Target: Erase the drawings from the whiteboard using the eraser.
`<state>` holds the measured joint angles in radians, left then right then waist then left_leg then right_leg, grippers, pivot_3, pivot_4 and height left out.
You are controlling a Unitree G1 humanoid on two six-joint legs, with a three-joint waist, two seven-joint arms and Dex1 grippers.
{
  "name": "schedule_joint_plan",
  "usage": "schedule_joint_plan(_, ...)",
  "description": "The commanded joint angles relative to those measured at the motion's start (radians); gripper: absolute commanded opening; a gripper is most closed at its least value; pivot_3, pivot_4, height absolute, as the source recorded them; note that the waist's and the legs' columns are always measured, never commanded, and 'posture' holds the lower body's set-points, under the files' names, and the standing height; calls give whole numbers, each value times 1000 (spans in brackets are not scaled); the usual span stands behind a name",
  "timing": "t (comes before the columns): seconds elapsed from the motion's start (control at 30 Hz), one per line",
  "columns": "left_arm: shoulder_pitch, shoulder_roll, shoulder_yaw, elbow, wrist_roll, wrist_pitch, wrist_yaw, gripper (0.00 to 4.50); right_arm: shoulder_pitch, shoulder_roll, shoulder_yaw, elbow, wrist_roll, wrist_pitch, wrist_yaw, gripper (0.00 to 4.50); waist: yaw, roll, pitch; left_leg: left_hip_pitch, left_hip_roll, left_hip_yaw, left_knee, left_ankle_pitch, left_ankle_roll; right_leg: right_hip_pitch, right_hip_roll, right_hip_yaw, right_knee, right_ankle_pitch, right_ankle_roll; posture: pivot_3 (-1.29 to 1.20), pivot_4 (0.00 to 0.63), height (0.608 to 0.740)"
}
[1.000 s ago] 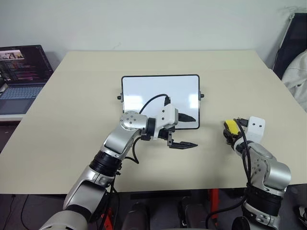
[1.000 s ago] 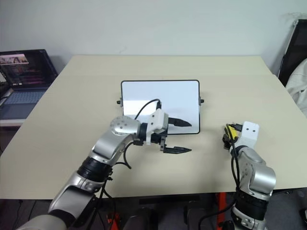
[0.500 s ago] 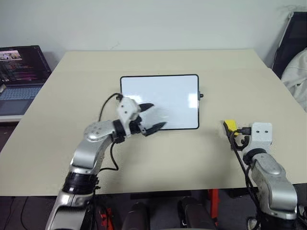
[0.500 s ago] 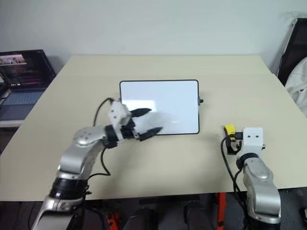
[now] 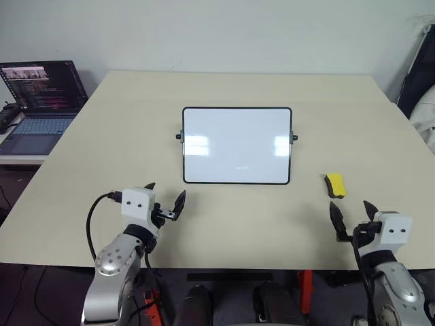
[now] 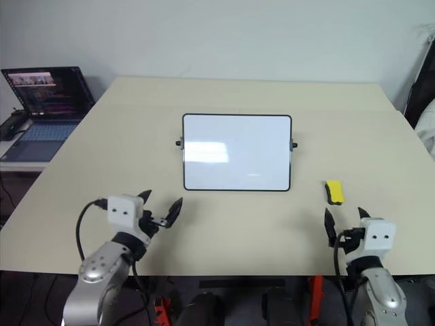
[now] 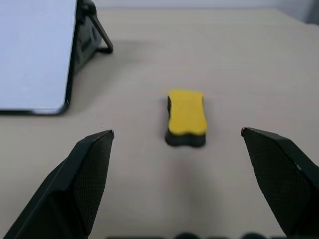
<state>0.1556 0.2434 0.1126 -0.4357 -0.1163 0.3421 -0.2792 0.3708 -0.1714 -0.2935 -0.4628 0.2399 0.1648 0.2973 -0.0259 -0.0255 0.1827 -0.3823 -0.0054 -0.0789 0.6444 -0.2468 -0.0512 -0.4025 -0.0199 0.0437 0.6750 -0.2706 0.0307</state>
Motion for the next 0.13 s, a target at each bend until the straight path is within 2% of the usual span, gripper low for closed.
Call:
schedule_joint_plan(0.03, -3, -7, -11, -42, 27, -12, 39, 4500, 16, 3, 16, -79, 11, -14, -9, 4492, -1, 0, 0, 0, 0, 0, 0, 0, 0, 0, 0, 0, 0, 0, 0, 0, 150, 740)
schedule_joint_plan(0.13, -32, -17, -4, -7, 22, -9, 61, 4500, -8, -27, 34, -91, 0, 16, -9, 4492, -4, 0, 0, 0, 0, 1, 0, 0, 0, -1, 0, 0, 0, 0, 0, 0, 150, 740)
